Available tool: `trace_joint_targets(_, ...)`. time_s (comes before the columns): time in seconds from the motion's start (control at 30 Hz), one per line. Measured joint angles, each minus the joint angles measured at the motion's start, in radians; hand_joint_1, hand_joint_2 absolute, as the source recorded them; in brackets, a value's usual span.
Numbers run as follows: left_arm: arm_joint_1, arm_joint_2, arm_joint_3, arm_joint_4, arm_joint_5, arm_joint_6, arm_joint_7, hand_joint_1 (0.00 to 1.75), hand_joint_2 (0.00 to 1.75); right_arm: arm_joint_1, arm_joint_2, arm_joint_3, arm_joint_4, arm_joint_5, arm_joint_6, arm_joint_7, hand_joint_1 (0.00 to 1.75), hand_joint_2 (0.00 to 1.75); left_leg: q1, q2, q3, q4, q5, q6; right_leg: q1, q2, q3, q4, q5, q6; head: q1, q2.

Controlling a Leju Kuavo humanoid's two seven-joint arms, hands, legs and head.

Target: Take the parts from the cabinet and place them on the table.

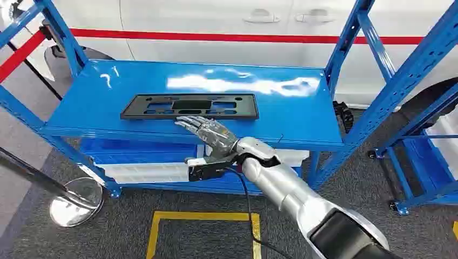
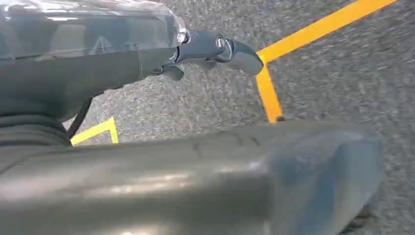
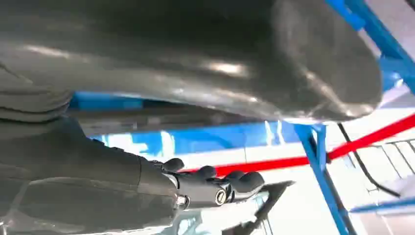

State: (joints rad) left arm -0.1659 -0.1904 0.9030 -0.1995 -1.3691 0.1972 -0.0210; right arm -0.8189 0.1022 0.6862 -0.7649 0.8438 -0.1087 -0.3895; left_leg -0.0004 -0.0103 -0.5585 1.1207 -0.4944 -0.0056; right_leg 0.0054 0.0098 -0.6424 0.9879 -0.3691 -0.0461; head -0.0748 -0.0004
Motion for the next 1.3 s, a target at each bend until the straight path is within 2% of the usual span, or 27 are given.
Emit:
trace_joint_targets(0.03, 0.0, 0.0, 0.001, 0.0, 0.0, 0.0, 0.0, 0.0, 0.0, -0.002, 0.002, 0.001, 0.002, 0.008, -0.012, 0.0, 0.0, 0.0, 0.002, 0.001, -0.05, 0.082, -0.022, -0.003, 0.002, 0.0, 0.009, 0.0, -0.009, -0.001, 0.0, 0.0)
trace_joint_targets(0.1, 0.005, 0.0, 0.002, 0.0, 0.0, 0.0, 0.0, 0.0, 0.0, -0.002, 0.002, 0.01, 0.007, 0.036, -0.044, 0.014, 0.0, 0.0, 0.003, 0.002, -0.13, 0.191, -0.099, -0.009, 0.005, 0.0, 0.029, 0.001, -0.028, -0.003, 0.0, 0.0)
trace_joint_targets(0.13, 0.007, 0.0, 0.002, 0.0, 0.0, 0.001, -0.001, 0.0, 0.0, -0.002, 0.002, 0.015, 0.01, 0.05, -0.062, 0.024, 0.0, 0.0, 0.003, 0.002, -0.151, 0.2, -0.128, -0.009, 0.005, 0.0, 0.04, 0.004, -0.035, -0.003, 0.0, 0.0)
trace_joint_targets(0.17, 0.008, 0.0, 0.002, 0.0, 0.0, 0.002, -0.001, 0.0, 0.0, -0.002, 0.002, 0.017, 0.012, 0.064, -0.078, 0.035, 0.0, 0.0, 0.003, 0.002, -0.154, 0.172, -0.128, -0.007, 0.005, 0.001, 0.051, 0.005, -0.046, -0.003, 0.0, 0.0)
trace_joint_targets(0.23, 0.007, 0.001, 0.002, 0.0, 0.0, 0.003, -0.002, 0.0, 0.0, -0.004, 0.002, 0.026, 0.013, 0.094, -0.113, 0.058, 0.0, 0.0, 0.003, 0.002, -0.122, 0.034, -0.034, -0.006, 0.006, 0.003, 0.078, 0.008, -0.067, -0.001, 0.0, 0.0)
trace_joint_targets(0.27, 0.008, 0.001, 0.003, 0.0, -0.001, 0.004, -0.002, 0.0, 0.0, -0.006, 0.002, 0.032, 0.013, 0.105, -0.127, 0.066, 0.0, 0.0, 0.003, 0.002, -0.099, -0.065, 0.071, 0.003, 0.008, 0.003, 0.091, 0.009, -0.08, 0.0, 0.0, 0.0)
trace_joint_targets(0.3, 0.009, 0.001, 0.003, 0.0, -0.001, 0.006, -0.001, 0.0, 0.0, -0.009, 0.003, 0.037, 0.014, 0.116, -0.141, 0.074, 0.0, 0.0, -0.002, 0.002, -0.102, -0.124, 0.14, 0.01, 0.012, 0.004, 0.094, 0.017, -0.088, 0.004, 0.0, 0.0)
trace_joint_targets(0.33, 0.007, 0.0, 0.004, 0.0, -0.001, 0.007, -0.001, 0.0, 0.0, -0.011, 0.004, 0.042, 0.015, 0.135, -0.159, 0.087, 0.0, 0.0, -0.005, 0.003, -0.097, -0.119, 0.123, 0.013, 0.013, 0.007, 0.089, 0.016, -0.093, 0.009, 0.0, 0.0)
trace_joint_targets(0.37, 0.009, 0.0, 0.005, 0.0, -0.001, 0.008, -0.002, 0.0, 0.0, -0.012, 0.003, 0.046, 0.016, 0.163, -0.174, 0.103, 0.0, 0.0, -0.005, 0.002, -0.097, -0.118, 0.138, 0.018, 0.011, 0.008, 0.087, 0.017, -0.098, 0.015, 0.0, 0.0)
trace_joint_targets(0.43, 0.01, 0.0, 0.008, 0.0, -0.001, 0.009, -0.009, 0.0, 0.0, -0.02, 0.003, 0.058, 0.016, 0.229, -0.234, 0.152, 0.0, 0.0, -0.005, 0.001, -0.096, -0.122, 0.135, 0.025, 0.008, 0.008, 0.089, 0.014, -0.104, 0.024, 0.0, 0.0)
trace_joint_targets(0.5, 0.008, -0.002, 0.009, 0.0, -0.003, 0.01, -0.017, 0.0, 0.0, -0.027, 0.001, 0.066, 0.013, 0.312, -0.285, 0.21, 0.0, 0.0, 0.003, 0.003, -0.087, -0.132, 0.135, 0.034, 0.009, 0.003, 0.07, 0.061, -0.141, 0.037, 0.0, 0.0)
trace_joint_targets(0.57, 0.004, -0.002, 0.009, 0.0, -0.007, 0.009, -0.021, 0.0, 0.0, -0.034, -0.005, 0.084, 0.014, 0.404, -0.315, 0.281, 0.0, 0.0, 0.003, 0.003, -0.086, -0.132, 0.13, 0.039, 0.0, 0.002, -0.014, 0.22, -0.214, 0.046, 0.0, 0.0)
trace_joint_targets(0.63, 0.005, -0.002, 0.009, 0.0, -0.009, 0.006, -0.021, 0.0, 0.0, -0.031, -0.014, 0.099, 0.022, 0.474, -0.324, 0.328, 0.0, 0.0, 0.003, 0.003, -0.084, -0.13, 0.125, 0.039, -0.007, 0.0, -0.094, 0.346, -0.241, 0.053, 0.0, 0.0)
trace_joint_targets(0.67, 0.005, -0.002, 0.009, 0.0, -0.01, 0.005, -0.021, 0.0, 0.0, -0.03, -0.017, 0.102, 0.028, 0.488, -0.326, 0.334, 0.0, 0.0, 0.003, 0.002, -0.082, -0.129, 0.122, 0.038, -0.012, -0.001, -0.097, 0.333, -0.214, 0.056, 0.0, 0.0)
trace_joint_targets(0.7, 0.005, -0.002, 0.009, 0.0, -0.012, 0.005, -0.021, 0.0, 0.0, -0.03, -0.019, 0.105, 0.034, 0.5, -0.332, 0.339, 0.0, 0.0, 0.004, 0.002, -0.08, -0.127, 0.119, 0.035, -0.014, -0.003, -0.075, 0.271, -0.168, 0.056, 0.0, 0.0)
trace_joint_targets(0.77, 0.005, -0.005, 0.009, 0.0, -0.014, 0.001, -0.021, 0.0, 0.0, -0.034, -0.021, 0.107, 0.041, 0.514, -0.335, 0.343, 0.0, 0.0, 0.004, 0.001, -0.072, -0.121, 0.111, 0.029, -0.017, -0.005, 0.008, 0.09, -0.073, 0.055, 0.0, 0.0)
trace_joint_targets(0.8, 0.004, -0.005, 0.009, 0.0, -0.016, -0.001, -0.021, 0.0, 0.0, -0.036, -0.021, 0.107, 0.048, 0.52, -0.333, 0.344, 0.0, 0.0, 0.003, 0.001, -0.073, -0.119, 0.108, 0.024, -0.017, -0.006, 0.033, 0.035, -0.07, 0.052, 0.0, 0.0)
trace_joint_targets(0.83, 0.003, -0.005, 0.009, 0.0, -0.016, -0.002, -0.021, 0.0, 0.0, -0.037, -0.021, 0.108, 0.054, 0.523, -0.332, 0.345, 0.0, 0.0, -0.002, 0.0, -0.075, -0.115, 0.106, 0.019, -0.01, -0.005, 0.032, 0.029, -0.066, 0.047, 0.0, 0.0)
trace_joint_targets(0.87, 0.003, -0.005, 0.009, 0.0, -0.016, -0.003, -0.021, 0.0, 0.0, -0.036, -0.021, 0.11, 0.064, 0.529, -0.328, 0.345, 0.0, 1.75, 0.0, 0.001, -0.075, -0.116, 0.106, 0.013, -0.01, -0.004, 0.031, 0.031, -0.067, 0.042, 0.0, 0.0)
trace_joint_targets(0.93, 0.004, -0.005, 0.009, 0.0, -0.017, -0.003, -0.021, 0.0, 0.0, -0.036, -0.022, 0.111, 0.084, 0.536, -0.317, 0.35, 0.0, 1.75, 0.002, 0.0, -0.072, -0.119, 0.105, 0.0, -0.006, -0.002, 0.032, 0.031, -0.067, 0.03, 0.0, 0.0)
trace_joint_targets(0.97, 0.004, -0.005, 0.009, 0.0, -0.017, -0.003, -0.021, 0.0, 0.0, -0.037, -0.02, 0.111, 0.091, 0.539, -0.311, 0.351, 0.0, 1.75, 0.002, 0.001, -0.074, -0.112, 0.101, -0.005, -0.013, -0.004, 0.037, 0.021, -0.061, 0.02, 0.0, 0.0)
trace_joint_targets(1.0, 0.004, -0.005, 0.009, 0.0, -0.017, -0.003, -0.022, 0.0, 0.0, -0.038, -0.017, 0.111, 0.1, 0.542, -0.308, 0.352, 0.0, 1.75, 0.006, 0.003, -0.083, -0.089, 0.082, -0.008, -0.012, -0.004, 0.04, 0.019, -0.06, 0.017, 0.0, 0.0)
trace_joint_targets(1.1, 0.004, -0.005, 0.01, 0.0, -0.017, -0.005, -0.024, 0.0, 0.0, -0.039, -0.009, 0.112, 0.131, 0.554, -0.297, 0.356, 0.0, 1.75, 0.009, 0.004, -0.176, 0.13, -0.036, -0.019, -0.007, -0.007, 0.04, 0.019, -0.062, 0.007, 0.0, 0.0)
trace_joint_targets(1.17, 0.006, -0.005, 0.01, 0.0, -0.016, -0.005, -0.024, 0.0, 0.0, -0.036, -0.009, 0.114, 0.15, 0.556, -0.296, 0.357, 0.0, 1.75, 0.009, 0.004, -0.21, 0.208, -0.053, -0.021, -0.003, -0.008, 0.04, 0.02, -0.063, 0.005, 0.0, 0.0)
trace_joint_targets(1.2, 0.007, -0.005, 0.01, 0.0, -0.016, -0.005, -0.024, 0.0, 0.0, -0.037, -0.008, 0.114, 0.157, 0.56, -0.294, 0.36, 0.0, 1.75, 0.009, 0.004, -0.192, 0.175, -0.027, -0.02, -0.002, -0.008, 0.04, 0.022, -0.064, 0.005, 0.0, 0.0)
trace_joint_targets(1.27, 0.005, -0.005, 0.01, 0.0, -0.016, -0.005, -0.025, 0.0, 0.0, -0.04, -0.003, 0.114, 0.174, 0.574, -0.279, 0.378, 0.0, 1.75, 0.009, 0.004, -0.1, 0.0, 0.06, -0.012, -0.001, -0.006, 0.044, 0.026, -0.068, 0.006, 0.0, 0.0)
trace_joint_targets(1.3, 0.004, -0.005, 0.01, 0.0, -0.016, -0.005, -0.025, 0.0, 0.0, -0.042, -0.001, 0.114, 0.181, 0.579, -0.275, 0.384, 0.0, 1.75, 0.009, 0.004, -0.059, -0.083, 0.084, -0.006, 0.0, -0.006, 0.046, 0.028, -0.072, 0.009, 0.0, 0.0)
